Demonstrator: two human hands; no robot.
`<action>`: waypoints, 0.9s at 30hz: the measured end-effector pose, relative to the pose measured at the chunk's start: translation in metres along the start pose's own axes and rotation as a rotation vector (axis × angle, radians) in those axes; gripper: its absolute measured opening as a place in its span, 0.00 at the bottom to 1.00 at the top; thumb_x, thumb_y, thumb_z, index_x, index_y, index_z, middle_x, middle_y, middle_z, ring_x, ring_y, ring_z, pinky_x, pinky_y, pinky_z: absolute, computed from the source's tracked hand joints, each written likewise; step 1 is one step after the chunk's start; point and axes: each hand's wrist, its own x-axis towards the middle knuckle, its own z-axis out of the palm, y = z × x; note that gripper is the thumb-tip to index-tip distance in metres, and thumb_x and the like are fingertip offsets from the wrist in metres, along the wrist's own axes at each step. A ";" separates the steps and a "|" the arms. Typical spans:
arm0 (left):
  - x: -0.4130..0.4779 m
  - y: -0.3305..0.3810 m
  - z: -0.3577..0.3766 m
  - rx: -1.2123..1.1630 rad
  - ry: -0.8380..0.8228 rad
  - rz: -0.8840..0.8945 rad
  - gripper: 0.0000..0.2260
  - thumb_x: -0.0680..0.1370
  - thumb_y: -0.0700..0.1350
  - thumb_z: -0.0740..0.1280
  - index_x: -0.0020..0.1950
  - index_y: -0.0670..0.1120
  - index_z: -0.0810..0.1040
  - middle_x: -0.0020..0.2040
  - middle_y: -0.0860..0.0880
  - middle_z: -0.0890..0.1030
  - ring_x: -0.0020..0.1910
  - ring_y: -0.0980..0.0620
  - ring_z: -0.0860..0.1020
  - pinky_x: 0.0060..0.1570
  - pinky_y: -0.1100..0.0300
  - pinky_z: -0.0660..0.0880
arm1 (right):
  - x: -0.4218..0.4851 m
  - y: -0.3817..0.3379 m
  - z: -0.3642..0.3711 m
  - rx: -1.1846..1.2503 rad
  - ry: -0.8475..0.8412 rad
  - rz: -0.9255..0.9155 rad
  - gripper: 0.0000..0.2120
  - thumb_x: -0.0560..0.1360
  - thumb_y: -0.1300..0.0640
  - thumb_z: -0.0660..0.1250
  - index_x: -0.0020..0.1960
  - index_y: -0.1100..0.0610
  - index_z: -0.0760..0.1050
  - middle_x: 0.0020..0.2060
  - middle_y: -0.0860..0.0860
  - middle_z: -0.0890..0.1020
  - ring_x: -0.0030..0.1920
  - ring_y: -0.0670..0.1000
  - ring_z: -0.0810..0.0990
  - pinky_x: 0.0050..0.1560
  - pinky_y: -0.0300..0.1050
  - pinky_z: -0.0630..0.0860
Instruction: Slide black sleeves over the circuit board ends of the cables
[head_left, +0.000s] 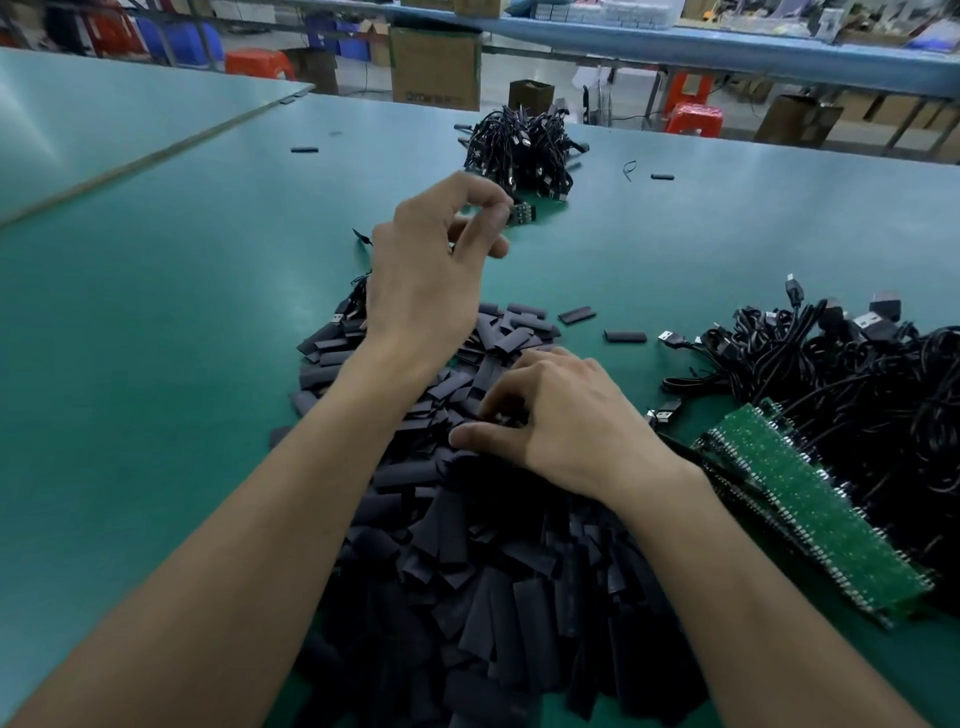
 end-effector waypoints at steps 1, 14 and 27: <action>0.000 -0.003 0.001 0.019 -0.015 -0.021 0.07 0.82 0.50 0.66 0.46 0.62 0.78 0.35 0.57 0.83 0.30 0.63 0.77 0.32 0.58 0.71 | 0.000 -0.001 0.001 -0.010 0.008 0.003 0.22 0.70 0.28 0.66 0.48 0.45 0.83 0.43 0.44 0.76 0.53 0.49 0.73 0.57 0.48 0.70; 0.002 -0.018 0.011 0.140 -0.201 -0.079 0.14 0.85 0.43 0.59 0.68 0.47 0.77 0.42 0.56 0.79 0.31 0.65 0.73 0.33 0.75 0.68 | 0.003 -0.003 0.003 0.227 -0.046 0.145 0.09 0.71 0.46 0.77 0.48 0.49 0.84 0.46 0.46 0.82 0.52 0.51 0.80 0.56 0.51 0.78; -0.003 -0.017 0.012 0.057 -0.369 -0.109 0.04 0.83 0.40 0.64 0.55 0.47 0.77 0.43 0.52 0.84 0.31 0.64 0.78 0.35 0.73 0.73 | 0.002 0.029 -0.027 0.780 0.469 0.238 0.09 0.79 0.61 0.67 0.48 0.48 0.71 0.40 0.50 0.85 0.36 0.44 0.84 0.34 0.34 0.75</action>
